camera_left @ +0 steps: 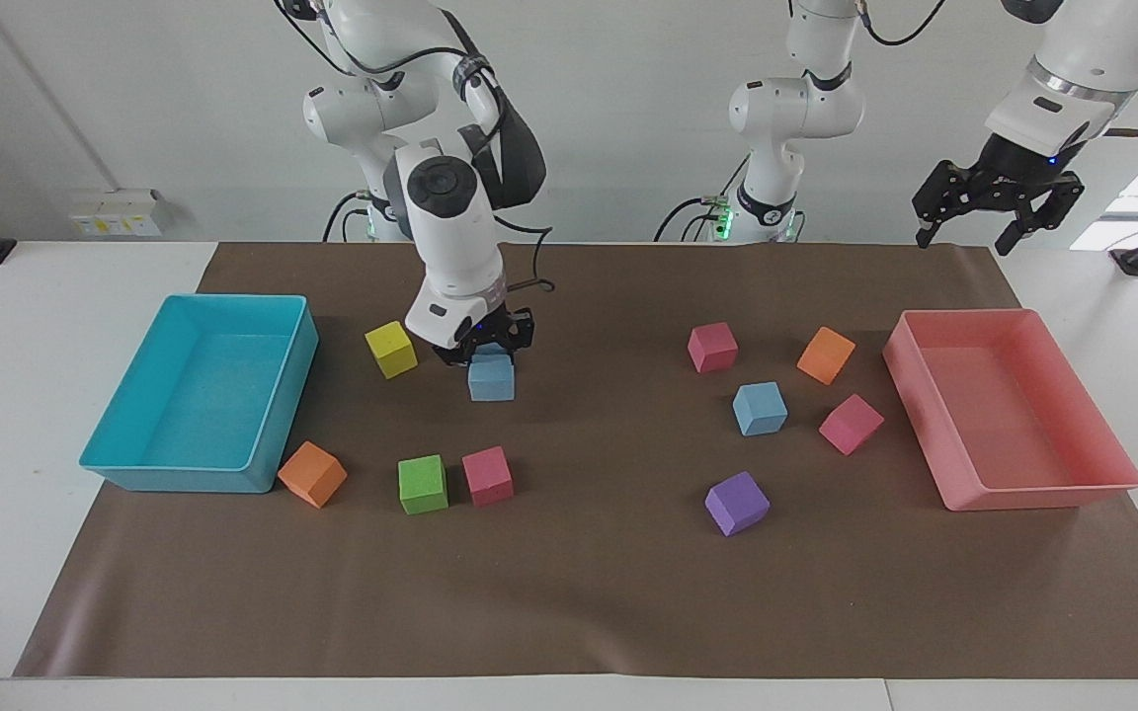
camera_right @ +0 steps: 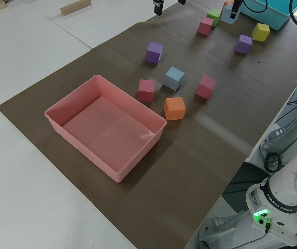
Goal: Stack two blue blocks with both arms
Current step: 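Lift the light-blue cube with the right gripper toward the table center, then lower the light-blue cube at the center and open the right gripper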
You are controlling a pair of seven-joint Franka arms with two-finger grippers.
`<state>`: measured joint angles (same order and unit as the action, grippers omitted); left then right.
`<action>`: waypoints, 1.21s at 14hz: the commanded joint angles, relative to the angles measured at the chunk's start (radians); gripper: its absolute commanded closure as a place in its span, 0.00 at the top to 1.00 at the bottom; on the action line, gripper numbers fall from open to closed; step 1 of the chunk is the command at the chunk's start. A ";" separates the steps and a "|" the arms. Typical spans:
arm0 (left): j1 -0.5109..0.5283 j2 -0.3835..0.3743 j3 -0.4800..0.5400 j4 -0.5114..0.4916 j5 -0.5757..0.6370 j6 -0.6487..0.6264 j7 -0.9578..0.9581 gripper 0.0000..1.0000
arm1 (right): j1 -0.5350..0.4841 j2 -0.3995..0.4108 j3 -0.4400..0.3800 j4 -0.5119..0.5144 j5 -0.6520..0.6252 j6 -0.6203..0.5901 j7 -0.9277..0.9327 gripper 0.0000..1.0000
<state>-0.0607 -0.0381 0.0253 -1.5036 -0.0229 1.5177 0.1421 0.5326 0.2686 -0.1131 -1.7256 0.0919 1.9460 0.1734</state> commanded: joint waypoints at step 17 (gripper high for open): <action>0.012 0.014 -0.008 0.028 0.011 -0.024 0.014 1.00 | 0.155 0.274 0.030 0.130 0.057 0.215 0.084 0.00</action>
<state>-0.0607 -0.0381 0.0253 -1.5036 -0.0229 1.5177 0.1421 0.6917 0.5571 -0.0855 -1.5744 0.1463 2.1580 0.2803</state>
